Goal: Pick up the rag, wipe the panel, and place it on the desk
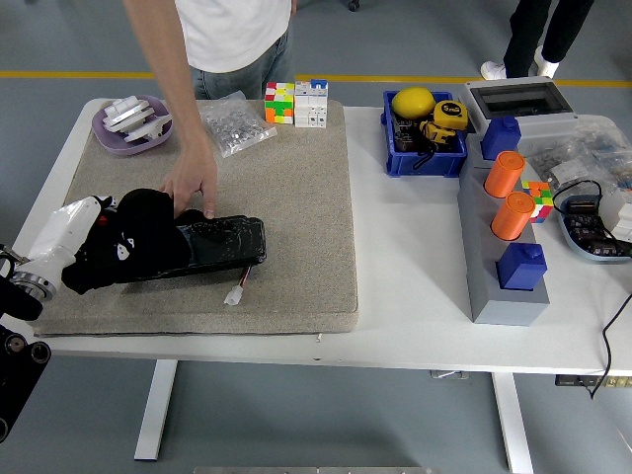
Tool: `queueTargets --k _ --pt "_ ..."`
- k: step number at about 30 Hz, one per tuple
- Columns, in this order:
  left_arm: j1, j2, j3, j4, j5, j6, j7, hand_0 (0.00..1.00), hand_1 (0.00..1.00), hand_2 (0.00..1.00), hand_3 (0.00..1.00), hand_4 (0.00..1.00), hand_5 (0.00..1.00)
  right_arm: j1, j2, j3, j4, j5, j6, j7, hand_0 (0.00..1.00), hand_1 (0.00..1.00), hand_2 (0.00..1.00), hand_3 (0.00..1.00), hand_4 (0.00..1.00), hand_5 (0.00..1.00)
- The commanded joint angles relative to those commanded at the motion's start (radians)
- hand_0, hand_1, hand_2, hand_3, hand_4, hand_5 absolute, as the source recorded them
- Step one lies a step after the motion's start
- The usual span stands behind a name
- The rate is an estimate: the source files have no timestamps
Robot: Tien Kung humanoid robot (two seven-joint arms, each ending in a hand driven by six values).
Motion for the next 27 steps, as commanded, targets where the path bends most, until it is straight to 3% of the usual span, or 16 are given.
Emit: queueTargets --k 12,27 --pt "-0.069 -0.014 0.173 -0.023 -0.013 -0.006 0.012 0.284 0.278 0.5 0.471 0.365 0.002 0.004 -0.005 0.002 0.0 -0.005 -0.003 -0.002 0.75 0.662 0.676 0.612 0.998 0.477" --pt "-0.131 -0.044 0.311 -0.029 -0.029 -0.011 0.028 0.288 0.279 0.502 0.474 0.377 0.002 0.009 -0.005 0.021 0.0 -0.025 -0.002 -0.002 0.749 0.662 0.676 0.612 0.998 0.477"
